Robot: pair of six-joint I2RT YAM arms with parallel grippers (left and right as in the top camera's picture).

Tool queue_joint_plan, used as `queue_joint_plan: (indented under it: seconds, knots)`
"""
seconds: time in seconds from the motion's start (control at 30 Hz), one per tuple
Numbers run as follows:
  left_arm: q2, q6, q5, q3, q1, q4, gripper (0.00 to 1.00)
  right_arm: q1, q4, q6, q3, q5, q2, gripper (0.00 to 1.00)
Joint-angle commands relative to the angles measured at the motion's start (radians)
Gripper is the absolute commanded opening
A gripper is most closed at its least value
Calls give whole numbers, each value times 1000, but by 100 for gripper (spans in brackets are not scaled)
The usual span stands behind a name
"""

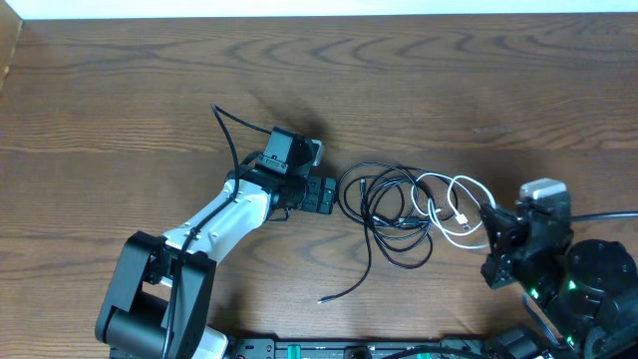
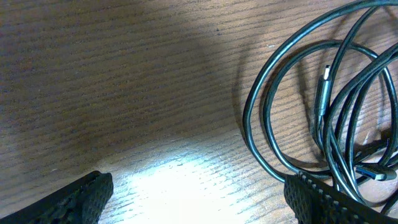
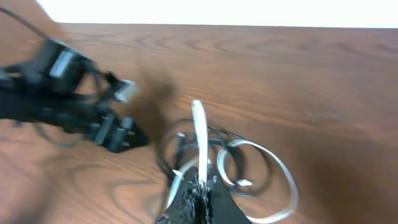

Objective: Untangle cables
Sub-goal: 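Pull the white cable right out of the pile with the right gripper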

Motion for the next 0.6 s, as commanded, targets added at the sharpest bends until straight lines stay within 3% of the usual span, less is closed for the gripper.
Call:
queue_joint_plan:
  seconds: [0.0,0.57]
  knots:
    - [10,3,-11,-7,-2,-2,93,-3,-43,56,4,159,-3,1]
    - [10,3,-11,-7,-2,-2,93,-3,-94,77,4,210,-3,1]
